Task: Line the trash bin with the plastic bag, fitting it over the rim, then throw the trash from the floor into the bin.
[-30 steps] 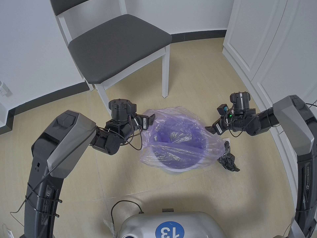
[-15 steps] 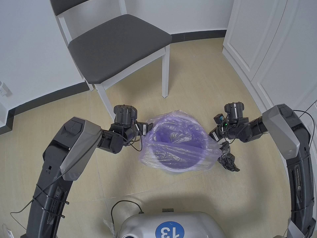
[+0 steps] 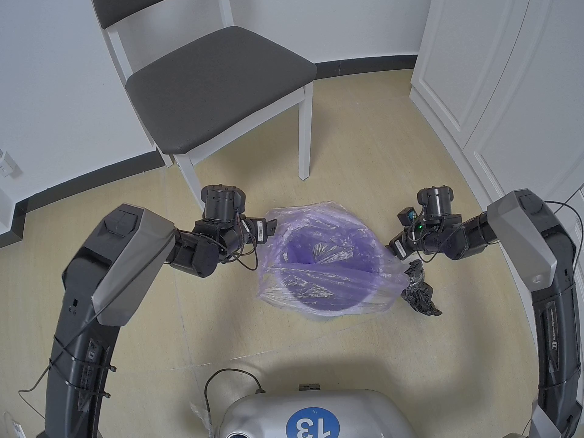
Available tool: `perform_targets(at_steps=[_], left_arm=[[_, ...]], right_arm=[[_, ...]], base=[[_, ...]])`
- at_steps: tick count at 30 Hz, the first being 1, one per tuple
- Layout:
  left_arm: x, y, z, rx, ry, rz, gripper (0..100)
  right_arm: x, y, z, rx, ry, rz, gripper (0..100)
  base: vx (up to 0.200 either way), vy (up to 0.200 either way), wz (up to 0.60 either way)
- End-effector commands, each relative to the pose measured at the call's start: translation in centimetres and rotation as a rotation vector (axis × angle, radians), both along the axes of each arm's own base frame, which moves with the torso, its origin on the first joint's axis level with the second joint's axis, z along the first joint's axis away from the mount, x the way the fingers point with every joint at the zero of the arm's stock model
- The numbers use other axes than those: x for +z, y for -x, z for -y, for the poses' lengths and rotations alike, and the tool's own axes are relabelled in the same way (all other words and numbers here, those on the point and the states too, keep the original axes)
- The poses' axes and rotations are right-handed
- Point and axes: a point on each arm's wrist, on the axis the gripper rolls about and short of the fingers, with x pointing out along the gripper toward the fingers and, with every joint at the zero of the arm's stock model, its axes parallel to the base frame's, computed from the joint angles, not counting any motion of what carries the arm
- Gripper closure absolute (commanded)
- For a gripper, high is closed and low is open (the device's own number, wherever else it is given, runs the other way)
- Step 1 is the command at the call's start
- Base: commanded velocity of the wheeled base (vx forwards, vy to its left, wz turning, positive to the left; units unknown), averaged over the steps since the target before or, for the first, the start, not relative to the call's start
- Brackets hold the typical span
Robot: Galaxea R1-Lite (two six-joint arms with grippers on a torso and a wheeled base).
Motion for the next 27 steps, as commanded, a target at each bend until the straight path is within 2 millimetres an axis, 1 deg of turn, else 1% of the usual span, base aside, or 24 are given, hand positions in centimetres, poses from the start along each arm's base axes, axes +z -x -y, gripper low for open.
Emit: perform_targets(at_steps=[1,2,3,4,6,8,10,11,14,16,17,18,19,21,22,25,26,27], left_arm=[[4.5,4.0,-0.6,-0.024,0.023,0.039,0],[4.5,4.8,-0.8,-0.03,0.018,0.036,0],[4.6,5.4,-0.9,-0.037,0.017,0.033,0],[4.5,5.7,-0.9,-0.039,0.015,0.027,0],[4.5,6.9,-1.0,-0.056,0.01,0.009,0],[4.4,8.0,-1.0,-0.066,0.001,-0.009,0],[3.8,8.7,-0.8,-0.077,-0.005,-0.025,0],[3.3,9.0,-0.7,-0.081,-0.007,-0.03,0],[2.1,9.7,-0.4,-0.094,-0.012,-0.04,0],[1.5,10.0,-0.3,-0.097,-0.013,-0.043,0],[0.9,10.2,-0.3,-0.098,-0.016,-0.047,0],[0.9,10.2,-0.3,-0.098,-0.016,-0.047,0],[0.2,10.6,-0.2,-0.105,-0.021,-0.053,0],[0.0,10.9,0.1,-0.115,-0.026,-0.051,0],[0.0,10.9,0.1,-0.119,-0.031,-0.042,0],[0.1,11.0,-0.1,-0.115,-0.028,-0.031,0],[0.1,11.0,-0.1,-0.115,-0.028,-0.031,0],[0.2,11.3,-0.4,-0.112,-0.028,-0.031,0]], right_arm=[[7.6,2.6,1.1,-0.019,-0.014,0.116,0],[8.7,3.7,0.8,-0.011,-0.018,0.129,0],[9.4,4.6,0.5,-0.002,-0.019,0.132,0],[9.7,5.1,0.2,0.008,-0.02,0.132,0],[10.2,7.1,-1.5,0.053,-0.021,0.115,0],[9.8,9.0,-3.0,0.088,-0.008,0.091,0],[9.3,10.4,-4.7,0.121,0.001,0.089,0],[8.8,10.9,-5.5,0.133,0.006,0.096,0],[7.8,11.9,-7.1,0.169,0.008,0.11,0],[6.8,11.9,-7.9,0.185,0.015,0.103,0],[5.7,11.7,-8.6,0.189,0.024,0.093,0],[5.7,11.7,-8.6,0.189,0.024,0.093,0],[4.6,11.2,-9.8,0.196,0.031,0.103,0],[3.9,10.8,-10.7,0.205,0.034,0.112,0],[3.4,10.5,-11.6,0.226,0.046,0.115,0],[2.3,9.7,-12.8,0.258,0.085,0.128,0],[2.1,9.6,-12.8,0.26,0.091,0.129,0],[1.5,9.2,-13.3,0.269,0.12,0.136,0]], base=[[0.0,0.0,0.0],[0.0,0.0,0.0],[0.0,0.0,0.0],[0.0,0.0,0.0],[0.0,0.0,0.0],[0.0,0.0,0.0],[0.0,0.0,0.0],[0.0,0.0,0.0],[0.0,0.0,0.0],[0.0,0.0,0.0],[0.0,0.0,0.0],[0.0,0.0,0.0],[0.0,0.0,0.0],[0.0,0.0,0.0],[0.0,0.0,0.0],[0.0,0.0,0.0],[0.0,0.0,0.0],[0.0,0.0,0.0]])
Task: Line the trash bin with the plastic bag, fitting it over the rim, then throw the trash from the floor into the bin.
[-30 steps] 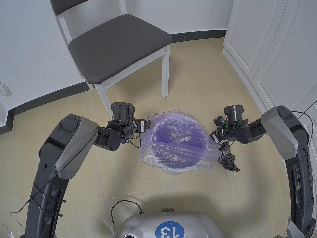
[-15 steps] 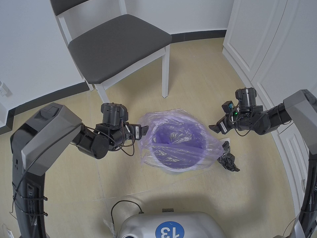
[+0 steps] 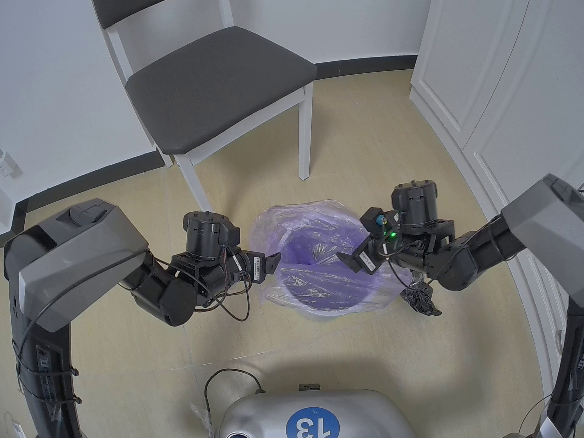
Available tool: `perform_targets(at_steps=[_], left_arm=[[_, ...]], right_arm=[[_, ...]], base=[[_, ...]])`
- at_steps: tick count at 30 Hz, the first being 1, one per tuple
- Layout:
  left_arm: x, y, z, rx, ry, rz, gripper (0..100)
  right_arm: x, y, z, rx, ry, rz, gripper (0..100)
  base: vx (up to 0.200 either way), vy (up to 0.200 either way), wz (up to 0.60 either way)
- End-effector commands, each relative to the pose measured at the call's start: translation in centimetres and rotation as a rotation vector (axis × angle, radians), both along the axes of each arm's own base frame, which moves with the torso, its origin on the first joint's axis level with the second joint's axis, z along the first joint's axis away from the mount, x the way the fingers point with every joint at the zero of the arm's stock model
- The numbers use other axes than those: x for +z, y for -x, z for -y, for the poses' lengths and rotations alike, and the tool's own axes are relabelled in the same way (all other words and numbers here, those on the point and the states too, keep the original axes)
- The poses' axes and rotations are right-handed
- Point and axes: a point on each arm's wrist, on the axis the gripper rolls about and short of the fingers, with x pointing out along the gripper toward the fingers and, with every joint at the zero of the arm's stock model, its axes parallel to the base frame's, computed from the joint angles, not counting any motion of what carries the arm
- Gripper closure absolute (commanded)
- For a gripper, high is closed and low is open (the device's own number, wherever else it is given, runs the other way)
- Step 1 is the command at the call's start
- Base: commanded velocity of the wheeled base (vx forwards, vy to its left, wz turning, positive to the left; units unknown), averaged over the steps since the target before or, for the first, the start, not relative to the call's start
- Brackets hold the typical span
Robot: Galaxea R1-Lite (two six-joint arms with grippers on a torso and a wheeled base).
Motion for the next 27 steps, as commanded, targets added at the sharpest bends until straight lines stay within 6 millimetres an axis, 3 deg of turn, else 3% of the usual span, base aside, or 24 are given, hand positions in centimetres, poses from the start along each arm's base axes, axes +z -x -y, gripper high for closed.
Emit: perform_targets(at_steps=[1,8,18,27], left_arm=[[-0.2,0.8,-0.3,-0.003,-0.005,-0.002,0],[-0.2,1.7,-1.0,-0.008,-0.011,0.01,0],[-0.6,2.1,-1.5,-0.003,-0.017,0.011,0],[-1.9,2.2,-1.5,-0.006,-0.03,-0.01,0]], right_arm=[[-3.5,-1.3,-2.5,0.041,0.075,-0.001,0],[-4.2,-1.2,-2.9,0.079,0.156,0.019,0],[-4.4,2.8,-4.8,0.177,0.197,-0.024,0],[-6.2,5.0,-6.2,0.238,0.232,-0.074,0]], base=[[0.0,0.0,0.0],[0.0,0.0,0.0],[0.0,0.0,0.0],[0.0,0.0,0.0]])
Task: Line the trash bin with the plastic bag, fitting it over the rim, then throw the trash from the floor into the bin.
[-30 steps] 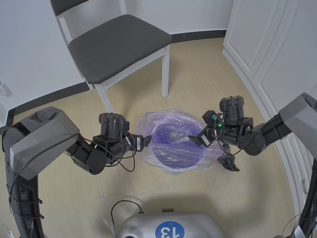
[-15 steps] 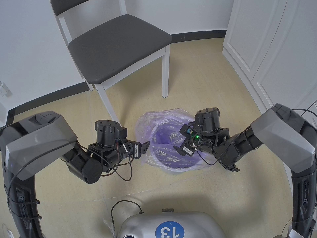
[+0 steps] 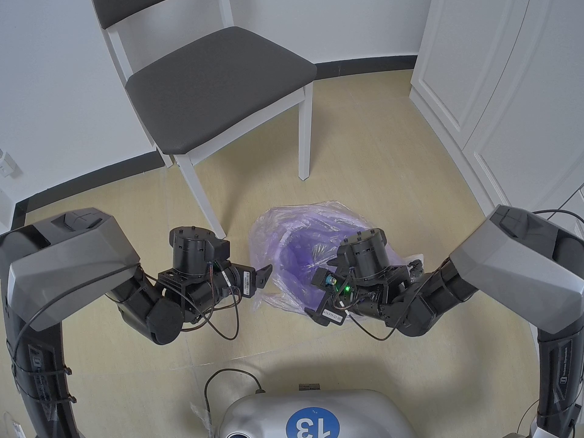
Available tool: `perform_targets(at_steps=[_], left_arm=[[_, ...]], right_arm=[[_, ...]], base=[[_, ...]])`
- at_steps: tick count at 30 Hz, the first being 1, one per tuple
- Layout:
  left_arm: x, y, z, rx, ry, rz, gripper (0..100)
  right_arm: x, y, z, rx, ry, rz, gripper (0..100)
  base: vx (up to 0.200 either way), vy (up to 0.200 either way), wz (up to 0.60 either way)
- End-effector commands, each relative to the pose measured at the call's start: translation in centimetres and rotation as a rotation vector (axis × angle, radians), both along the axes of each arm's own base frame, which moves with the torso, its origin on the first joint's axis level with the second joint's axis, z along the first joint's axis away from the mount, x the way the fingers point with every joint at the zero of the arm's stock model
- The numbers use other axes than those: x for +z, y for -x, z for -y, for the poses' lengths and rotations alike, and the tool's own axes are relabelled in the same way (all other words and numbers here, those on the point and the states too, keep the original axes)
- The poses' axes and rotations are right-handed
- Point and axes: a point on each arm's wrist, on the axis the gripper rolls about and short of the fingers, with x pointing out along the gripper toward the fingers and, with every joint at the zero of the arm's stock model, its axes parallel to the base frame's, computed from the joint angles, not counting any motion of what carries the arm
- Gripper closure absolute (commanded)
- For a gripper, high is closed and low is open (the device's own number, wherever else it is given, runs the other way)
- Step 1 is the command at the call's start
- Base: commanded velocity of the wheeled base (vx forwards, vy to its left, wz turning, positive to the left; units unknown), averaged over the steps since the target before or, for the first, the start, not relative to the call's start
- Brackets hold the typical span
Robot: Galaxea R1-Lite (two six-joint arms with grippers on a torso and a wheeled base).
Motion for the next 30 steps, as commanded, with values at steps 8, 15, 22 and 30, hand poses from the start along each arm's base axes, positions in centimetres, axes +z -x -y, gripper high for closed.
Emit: perform_targets(at_steps=[8,15,22,30], left_arm=[[-3.5,-0.8,-0.3,0.005,-0.054,-0.062,0],[-5.9,-1.2,-0.3,0.006,-0.067,-0.082,0],[-7.2,-2.0,0.1,0.005,-0.063,-0.074,0],[-7.3,-2.4,-0.3,0.014,-0.06,-0.072,0]], right_arm=[[-2.2,0.8,-0.2,0.008,0.032,-0.051,0],[2.7,2.5,1.2,-0.017,-0.078,-0.007,0],[8.3,1.4,6.9,-0.166,-0.16,0.073,0],[7.3,-0.2,14.0,-0.302,-0.045,0.019,0]], base=[[0.0,0.0,0.0],[0.0,0.0,0.0],[0.0,0.0,0.0],[0.0,0.0,0.0]])
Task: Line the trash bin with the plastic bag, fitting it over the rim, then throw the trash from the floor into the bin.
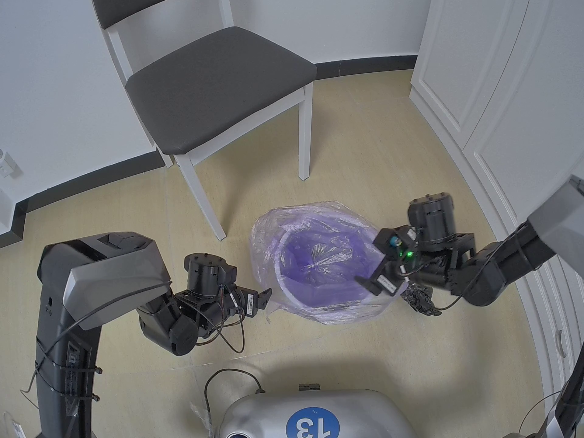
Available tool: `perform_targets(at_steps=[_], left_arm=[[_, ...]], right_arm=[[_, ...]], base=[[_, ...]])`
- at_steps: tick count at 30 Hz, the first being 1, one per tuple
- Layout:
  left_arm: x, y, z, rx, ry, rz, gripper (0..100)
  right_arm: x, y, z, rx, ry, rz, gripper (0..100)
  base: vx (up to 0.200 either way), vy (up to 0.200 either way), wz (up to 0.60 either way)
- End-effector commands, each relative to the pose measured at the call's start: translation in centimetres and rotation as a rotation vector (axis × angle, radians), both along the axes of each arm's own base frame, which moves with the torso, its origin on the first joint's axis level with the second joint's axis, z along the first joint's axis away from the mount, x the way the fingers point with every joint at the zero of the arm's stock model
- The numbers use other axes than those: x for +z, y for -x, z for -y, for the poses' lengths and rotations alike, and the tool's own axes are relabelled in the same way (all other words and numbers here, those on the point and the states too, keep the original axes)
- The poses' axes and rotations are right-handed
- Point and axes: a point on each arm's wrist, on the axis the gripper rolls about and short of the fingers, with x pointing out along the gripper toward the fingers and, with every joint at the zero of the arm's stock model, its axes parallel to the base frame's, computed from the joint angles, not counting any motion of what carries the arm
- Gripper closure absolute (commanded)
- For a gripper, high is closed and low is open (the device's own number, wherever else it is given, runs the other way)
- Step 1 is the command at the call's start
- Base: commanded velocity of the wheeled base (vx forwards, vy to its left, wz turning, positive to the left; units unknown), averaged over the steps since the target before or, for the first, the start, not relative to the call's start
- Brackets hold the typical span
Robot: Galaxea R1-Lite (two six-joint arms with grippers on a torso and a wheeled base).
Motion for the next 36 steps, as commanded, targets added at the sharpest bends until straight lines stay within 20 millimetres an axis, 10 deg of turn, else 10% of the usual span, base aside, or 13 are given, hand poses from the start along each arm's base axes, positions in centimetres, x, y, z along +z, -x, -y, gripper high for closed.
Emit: perform_targets(at_steps=[1,13,36], left_arm=[[-0.9,-0.3,-0.1,0.005,-0.004,-0.012,0],[-0.3,-0.7,-0.1,0.008,0.005,0.007,0],[-3.2,-6.7,0.0,0.026,-0.035,-0.08,0]], right_arm=[[0.5,-0.5,4.4,-0.073,0.025,-0.007,0],[-7.6,-5.2,5.9,-0.138,0.001,-0.09,0],[-14.1,-11.1,6.2,-0.202,-0.077,-0.142,0]], base=[[0.0,0.0,0.0],[0.0,0.0,0.0],[0.0,0.0,0.0]])
